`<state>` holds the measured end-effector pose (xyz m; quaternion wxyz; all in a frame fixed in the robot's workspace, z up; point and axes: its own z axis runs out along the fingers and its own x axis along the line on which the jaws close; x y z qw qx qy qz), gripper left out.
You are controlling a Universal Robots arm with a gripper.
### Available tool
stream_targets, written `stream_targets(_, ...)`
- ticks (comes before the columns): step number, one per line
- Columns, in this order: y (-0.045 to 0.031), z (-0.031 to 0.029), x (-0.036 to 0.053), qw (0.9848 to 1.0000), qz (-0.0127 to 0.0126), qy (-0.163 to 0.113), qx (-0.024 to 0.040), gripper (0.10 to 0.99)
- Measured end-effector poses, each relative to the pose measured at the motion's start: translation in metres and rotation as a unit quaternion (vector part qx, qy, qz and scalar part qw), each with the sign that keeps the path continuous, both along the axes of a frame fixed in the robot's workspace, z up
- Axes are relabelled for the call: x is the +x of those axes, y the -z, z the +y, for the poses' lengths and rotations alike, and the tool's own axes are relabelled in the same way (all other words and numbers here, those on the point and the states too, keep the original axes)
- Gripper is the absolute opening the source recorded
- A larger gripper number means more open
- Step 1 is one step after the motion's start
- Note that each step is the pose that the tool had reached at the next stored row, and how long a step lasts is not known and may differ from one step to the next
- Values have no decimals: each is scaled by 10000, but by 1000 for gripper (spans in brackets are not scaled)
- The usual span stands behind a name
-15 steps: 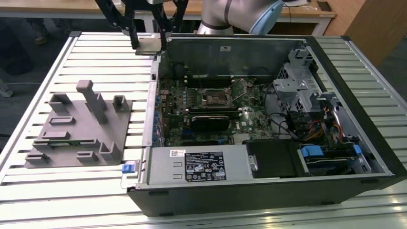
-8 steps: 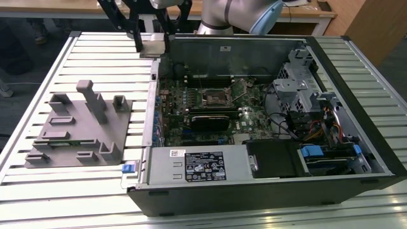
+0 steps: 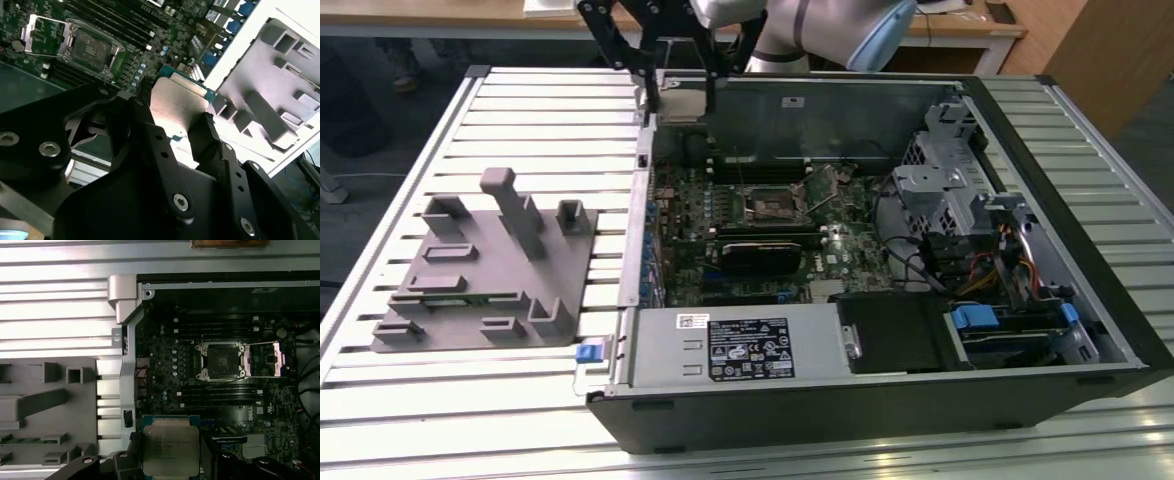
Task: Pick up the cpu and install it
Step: 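Pick up the cpu and move it towards the insertion slot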
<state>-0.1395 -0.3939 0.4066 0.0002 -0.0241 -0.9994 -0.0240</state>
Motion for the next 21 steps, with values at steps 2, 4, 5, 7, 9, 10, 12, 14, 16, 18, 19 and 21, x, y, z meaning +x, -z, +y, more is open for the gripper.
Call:
stream_targets(2,10,27,76,10000,-2,0,-2,541)
stream_targets(4,14,51,147,10000,-6,1,0,541)
stream_targets(5,14,59,178,10000,-7,0,1,541)
stream_targets(7,14,73,236,10000,-9,0,6,541)
stream_targets(9,13,92,301,10000,-10,0,8,541)
stream_targets(10,14,102,334,10000,-10,1,9,541)
stream_targets(12,15,123,400,10000,-12,0,9,541)
stream_targets(14,16,139,467,10000,-12,0,9,541)
stream_targets(16,16,149,535,10000,-12,1,9,541)
stream_targets(18,17,159,604,10000,-12,0,10,541)
stream_targets(19,17,165,635,10000,-12,1,9,541)
stream_targets(21,18,177,692,10000,-12,0,9,541)
